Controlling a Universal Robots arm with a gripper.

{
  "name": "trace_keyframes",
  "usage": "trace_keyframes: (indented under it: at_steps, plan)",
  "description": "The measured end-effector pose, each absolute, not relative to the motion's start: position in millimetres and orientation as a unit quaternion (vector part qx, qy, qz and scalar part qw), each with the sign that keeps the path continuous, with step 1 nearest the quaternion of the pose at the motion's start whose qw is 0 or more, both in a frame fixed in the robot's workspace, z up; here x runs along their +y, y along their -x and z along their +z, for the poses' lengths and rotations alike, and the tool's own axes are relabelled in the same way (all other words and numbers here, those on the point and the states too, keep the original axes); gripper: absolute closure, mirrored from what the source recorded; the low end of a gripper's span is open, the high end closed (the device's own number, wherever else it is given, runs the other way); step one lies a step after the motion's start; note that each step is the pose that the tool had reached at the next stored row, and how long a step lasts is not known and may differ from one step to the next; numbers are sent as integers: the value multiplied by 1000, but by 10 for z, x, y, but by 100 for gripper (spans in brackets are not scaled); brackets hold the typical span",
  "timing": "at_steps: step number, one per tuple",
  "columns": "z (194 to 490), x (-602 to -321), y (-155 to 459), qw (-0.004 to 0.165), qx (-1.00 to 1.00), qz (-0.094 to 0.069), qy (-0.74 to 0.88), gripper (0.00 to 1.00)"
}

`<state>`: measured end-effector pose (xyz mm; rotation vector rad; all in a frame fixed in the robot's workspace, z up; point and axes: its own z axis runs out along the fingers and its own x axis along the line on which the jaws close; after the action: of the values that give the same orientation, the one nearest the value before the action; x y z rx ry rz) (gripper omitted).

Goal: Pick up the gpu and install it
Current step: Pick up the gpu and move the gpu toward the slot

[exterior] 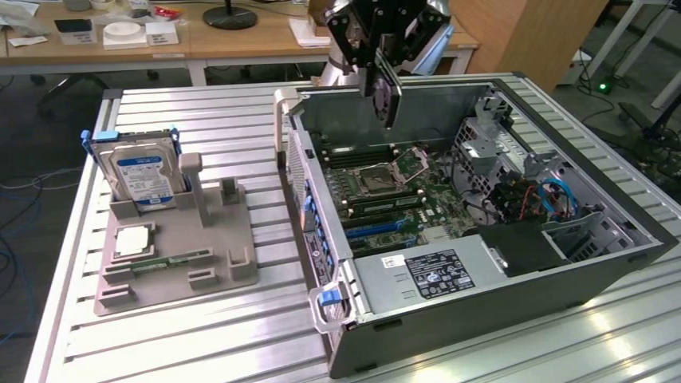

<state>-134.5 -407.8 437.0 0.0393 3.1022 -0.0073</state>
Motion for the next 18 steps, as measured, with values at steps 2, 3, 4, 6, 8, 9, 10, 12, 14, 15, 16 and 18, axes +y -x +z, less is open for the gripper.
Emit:
trace_keyframes:
  at_steps: [2, 3, 4, 6, 8, 9, 10, 12, 14, 15, 16, 18]
  plan:
    - [4369, -4078, 1324, 20, 1000, -2, -13, 72]
    - [4369, -4078, 1311, 20, 1000, -2, -13, 72]
    - [4368, -4078, 1299, 20, 1000, -2, -13, 72]
    - [4368, -4078, 1275, 20, 1000, -2, -13, 72]
    - [4367, -4078, 1251, 20, 1000, -2, -13, 72]
    - [4367, -4078, 1239, 20, 1000, -2, -13, 72]
    - [4367, -4078, 1228, 20, 1000, -2, -13, 72]
    - [4366, -4078, 1206, 20, 1000, -2, -13, 72]
    - [4365, -4078, 1182, 20, 1000, -2, -13, 72]
    - [4365, -4079, 1170, 20, 1000, -2, -13, 72]
    - [4365, -4078, 1156, 20, 1000, -2, -13, 72]
    - [4365, -4078, 1118, 20, 1000, -2, -13, 72]
